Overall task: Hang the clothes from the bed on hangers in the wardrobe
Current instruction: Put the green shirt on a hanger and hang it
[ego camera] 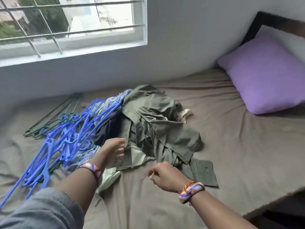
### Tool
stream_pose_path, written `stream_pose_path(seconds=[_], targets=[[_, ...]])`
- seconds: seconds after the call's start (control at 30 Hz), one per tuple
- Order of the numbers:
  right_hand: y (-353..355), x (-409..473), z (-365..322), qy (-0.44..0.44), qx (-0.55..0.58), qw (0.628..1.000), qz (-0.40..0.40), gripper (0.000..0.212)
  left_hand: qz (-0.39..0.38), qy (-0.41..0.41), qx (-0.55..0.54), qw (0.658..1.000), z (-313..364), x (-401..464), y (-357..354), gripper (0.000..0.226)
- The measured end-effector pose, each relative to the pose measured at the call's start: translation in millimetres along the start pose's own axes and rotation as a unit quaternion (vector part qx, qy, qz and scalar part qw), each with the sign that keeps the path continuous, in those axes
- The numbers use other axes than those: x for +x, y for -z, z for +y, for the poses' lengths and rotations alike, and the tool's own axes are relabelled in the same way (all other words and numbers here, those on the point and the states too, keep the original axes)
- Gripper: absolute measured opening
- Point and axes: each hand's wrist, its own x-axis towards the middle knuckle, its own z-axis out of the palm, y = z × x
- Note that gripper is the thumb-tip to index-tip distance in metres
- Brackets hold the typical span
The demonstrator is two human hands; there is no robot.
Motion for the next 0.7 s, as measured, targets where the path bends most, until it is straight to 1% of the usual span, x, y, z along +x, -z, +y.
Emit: stream_pose_path(seconds=[0.07, 0.17, 0.27, 0.33, 0.37, 0.4, 0.43, 0.47, 0.5, 0.53, 0.57, 0.6, 0.63, 0.67, 0.7], targets=[[12.1, 22.0, 20.1, -0.011, 0.014, 1.000, -0.003, 0.025, 0.001, 0.000, -0.009, 1.000, 17.0, 39.3, -19.9, 0.017], [21.8, 50.2, 43.1, -0.016, 0.040, 0.999, 0.000, 0.026, -0.008, 0.008, -0.015, 1.000, 36.8, 87.0, -46.0, 0.029], [26.5, 71.5, 54.4, -0.009, 0.052, 0.999, 0.003, 0.026, -0.034, 0.033, -0.059, 0.997, 46.6, 124.5, -62.8, 0.032], [29.8, 84.4, 62.3, -0.005, 0.059, 0.998, -0.001, 0.025, -0.047, 0.063, -0.116, 0.990, 50.1, 137.8, -72.2, 0.024], [31.9, 89.4, 66.5, -0.002, 0.066, 0.998, -0.001, 0.025, -0.032, 0.068, -0.143, 0.987, 51.5, 141.8, -76.5, 0.015], [34.4, 93.3, 70.5, -0.001, 0.070, 0.998, 0.002, 0.025, 0.000, 0.056, -0.170, 0.984, 53.1, 143.4, -79.7, 0.009], [37.3, 96.3, 74.2, -0.002, 0.072, 0.997, 0.007, 0.025, 0.044, 0.023, -0.188, 0.981, 54.4, 142.8, -80.8, 0.009], [41.1, 99.3, 77.5, -0.005, 0.085, 0.996, 0.029, 0.026, 0.075, -0.017, -0.187, 0.979, 56.6, 139.3, -80.1, 0.012], [46.6, 102.4, 79.8, -0.014, 0.116, 0.991, 0.072, 0.025, 0.065, -0.054, -0.168, 0.982, 58.8, 132.6, -79.4, 0.014], [53.9, 106.0, 81.5, -0.030, 0.171, 0.975, 0.136, 0.024, 0.013, -0.085, -0.130, 0.988, 59.1, 121.5, -79.8, 0.015], [63.0, 108.9, 81.8, -0.049, 0.244, 0.949, 0.195, 0.021, -0.067, -0.106, -0.072, 0.990, 56.3, 107.0, -83.0, 0.016], [72.0, 111.1, 81.8, -0.064, 0.321, 0.916, 0.231, 0.019, -0.155, -0.114, -0.011, 0.981, 50.9, 90.4, -88.4, 0.017], [78.9, 112.9, 82.2, -0.073, 0.387, 0.889, 0.236, 0.020, -0.235, -0.110, 0.038, 0.965, 42.5, 75.1, -95.4, 0.021], [81.0, 114.4, 84.5, -0.080, 0.410, 0.883, 0.212, 0.023, -0.291, -0.100, 0.066, 0.949, 31.4, 64.0, -101.6, 0.024], [78.8, 113.1, 86.9, -0.090, 0.389, 0.901, 0.169, 0.029, -0.319, -0.093, 0.080, 0.940, 18.4, 55.7, -107.3, 0.026]])
